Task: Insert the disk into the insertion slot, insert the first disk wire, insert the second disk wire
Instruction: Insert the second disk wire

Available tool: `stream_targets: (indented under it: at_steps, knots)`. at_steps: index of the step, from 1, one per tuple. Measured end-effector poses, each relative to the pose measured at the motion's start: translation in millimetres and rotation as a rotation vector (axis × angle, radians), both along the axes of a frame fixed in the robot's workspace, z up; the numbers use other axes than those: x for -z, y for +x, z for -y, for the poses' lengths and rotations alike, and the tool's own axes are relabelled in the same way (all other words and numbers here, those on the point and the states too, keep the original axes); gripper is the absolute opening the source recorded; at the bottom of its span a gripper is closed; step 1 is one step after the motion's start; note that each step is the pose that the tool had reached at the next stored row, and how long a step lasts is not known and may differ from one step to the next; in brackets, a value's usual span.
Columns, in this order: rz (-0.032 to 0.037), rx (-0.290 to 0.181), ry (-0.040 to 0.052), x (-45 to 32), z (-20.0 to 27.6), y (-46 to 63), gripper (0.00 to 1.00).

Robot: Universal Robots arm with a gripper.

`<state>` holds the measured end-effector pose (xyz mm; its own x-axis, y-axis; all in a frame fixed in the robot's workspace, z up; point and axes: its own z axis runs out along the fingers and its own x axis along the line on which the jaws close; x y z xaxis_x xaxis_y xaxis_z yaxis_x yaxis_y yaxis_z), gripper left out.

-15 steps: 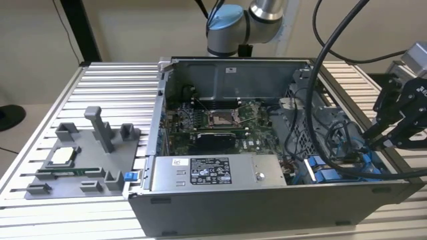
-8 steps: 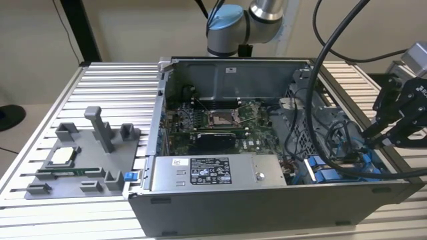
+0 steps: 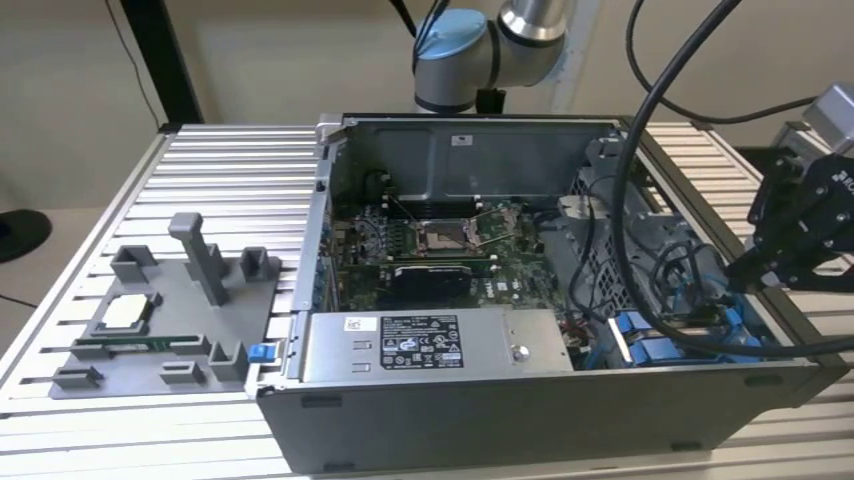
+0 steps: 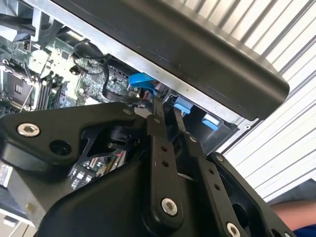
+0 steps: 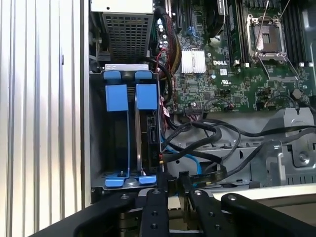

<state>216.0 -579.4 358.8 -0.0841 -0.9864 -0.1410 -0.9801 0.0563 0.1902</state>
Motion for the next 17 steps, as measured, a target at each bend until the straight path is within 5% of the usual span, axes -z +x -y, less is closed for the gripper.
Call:
stream_targets:
  at_steps: [4,9,17]
  knots:
    - [-0.0048,0.000,0.0036,-3.2,0.0,0.0,0.00]
    - [-0.0210,0.000,0.0034,-7.6,0.0,-0.1,0.00]
    - [-0.0302,0.000,0.0035,-10.9,0.0,-1.4,0.00]
